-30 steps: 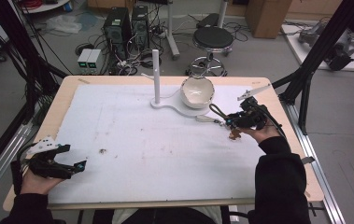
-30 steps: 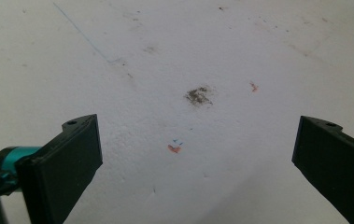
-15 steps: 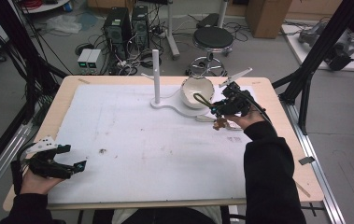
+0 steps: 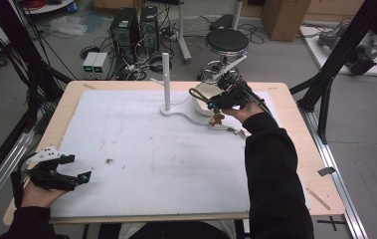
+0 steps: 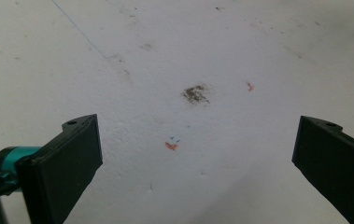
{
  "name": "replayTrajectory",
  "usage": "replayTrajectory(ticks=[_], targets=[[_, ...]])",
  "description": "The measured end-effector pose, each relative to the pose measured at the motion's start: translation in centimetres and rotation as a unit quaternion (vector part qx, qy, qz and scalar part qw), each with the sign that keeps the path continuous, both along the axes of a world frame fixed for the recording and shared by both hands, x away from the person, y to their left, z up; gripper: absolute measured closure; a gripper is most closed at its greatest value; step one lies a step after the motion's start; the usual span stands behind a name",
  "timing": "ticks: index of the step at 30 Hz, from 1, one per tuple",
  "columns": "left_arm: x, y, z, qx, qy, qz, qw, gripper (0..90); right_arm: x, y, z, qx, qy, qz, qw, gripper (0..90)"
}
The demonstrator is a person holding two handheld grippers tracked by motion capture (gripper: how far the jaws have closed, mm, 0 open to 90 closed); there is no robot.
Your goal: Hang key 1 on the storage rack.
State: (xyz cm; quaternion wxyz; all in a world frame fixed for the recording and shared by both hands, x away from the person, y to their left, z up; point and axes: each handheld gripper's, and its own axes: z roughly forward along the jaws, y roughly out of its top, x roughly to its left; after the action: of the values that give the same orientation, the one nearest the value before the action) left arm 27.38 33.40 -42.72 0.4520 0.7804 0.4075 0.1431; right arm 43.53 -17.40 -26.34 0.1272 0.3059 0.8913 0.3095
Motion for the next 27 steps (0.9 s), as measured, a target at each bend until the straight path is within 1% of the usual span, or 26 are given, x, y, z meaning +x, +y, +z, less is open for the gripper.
replayTrajectory(ticks=[1, 3, 4, 5, 6, 9, 10, 12, 15, 16, 17, 18, 19, 21, 22, 23, 24, 27], targets=[[0.0, 0.0, 0.0, 0.0, 0.0, 0.0, 1.0, 1.9, 0.0, 0.0, 0.0, 0.0, 0.0, 0.0, 1.0, 71.7], [0.0, 0.0, 0.0, -0.004, 0.0, 0.0, 1.0, 1.9, 0.2, 0.8, 0.4, 0.002, -0.002, 0.001, 1.0, 71.6], [-0.1, 0.0, 0.0, -0.009, -0.001, 0.0, 1.0, 1.9, 0.4, 1.5, 0.6, -0.004, -0.005, 0.007, 1.0, 71.6], [-0.1, 0.0, 0.0, -0.009, -0.001, 0.0, 1.0, 1.9, 0.4, 1.5, 0.6, -0.004, -0.005, 0.007, 1.0, 71.6], [-0.1, 0.0, 0.0, -0.007, -0.001, 0.0, 1.0, 1.9, 0.6, 2.2, 0.7, -0.014, -0.006, 0.011, 0.9998, 71.6], [-0.1, 0.0, 0.0, -0.007, 0.0, 0.0, 1.0, 1.9, 0.8, 2.7, 0.9, -0.012, -0.004, 0.014, 0.9998, 71.6], [-0.1, 0.0, -0.1, -0.007, 0.002, -0.002, 1.0, 1.9, 1.0, 3.2, 1.1, -0.007, -0.006, 0.017, 0.9998, 71.6], [-0.1, 0.1, -0.2, -0.006, 0.003, -0.001, 1.0, 1.9, 1.3, 3.5, 1.4, -0.004, -0.006, 0.019, 0.9998, 71.6], [-0.2, 0.1, -0.2, -0.005, 0.003, 0.0, 1.0, 1.9, 1.6, 3.7, 1.6, -0.004, -0.004, 0.017, 0.9998, 71.6], [-0.2, 0.2, -0.2, -0.007, 0.001, 0.0, 1.0, 1.9, 1.8, 4.1, 2.1, -0.007, -0.006, 0.016, 0.9998, 71.6], [-0.2, 0.2, -0.2, -0.007, 0.001, 0.0, 1.0, 1.9, 1.8, 4.1, 2.1, -0.007, -0.006, 0.016, 0.9998, 71.6], [-0.2, 0.2, -0.2, -0.007, 0.001, 0.001, 1.0, 1.9, 1.9, 4.5, 2.7, 0.003, -0.011, 0.021, 0.9997, 71.6], [-0.2, 0.2, -0.2, -0.007, 0.001, 0.001, 1.0, 1.9, 1.9, 4.7, 3.0, 0.004, -0.014, 0.022, 0.9996, 71.6], [-0.2, 0.2, -0.2, -0.006, 0.002, 0.001, 1.0, 1.9, 1.9, 4.9, 3.3, 0.003, -0.018, 0.025, 0.9995, 71.6], [-0.2, 0.1, -0.2, -0.004, 0.005, -0.001, 1.0, 1.9, 2.0, 5.5, 3.7, -0.005, -0.022, 0.026, 0.9994, 71.6], [-0.2, 0.1, -0.2, -0.004, 0.005, -0.001, 1.0, 1.9, 2.0, 5.5, 3.7, -0.005, -0.022, 0.026, 0.9994, 71.6], [-0.2, 0.1, -0.2, -0.003, 0.005, -0.002, 1.0, 1.9, 2.2, 6.1, 4.1, -0.006, -0.025, 0.03, 0.9992, 71.6], [-0.2, 0.1, -0.2, -0.004, 0.004, -0.001, 1.0, 1.9, 2.5, 6.8, 4.3, -0.007, -0.03, 0.029, 0.9991, 71.5]])
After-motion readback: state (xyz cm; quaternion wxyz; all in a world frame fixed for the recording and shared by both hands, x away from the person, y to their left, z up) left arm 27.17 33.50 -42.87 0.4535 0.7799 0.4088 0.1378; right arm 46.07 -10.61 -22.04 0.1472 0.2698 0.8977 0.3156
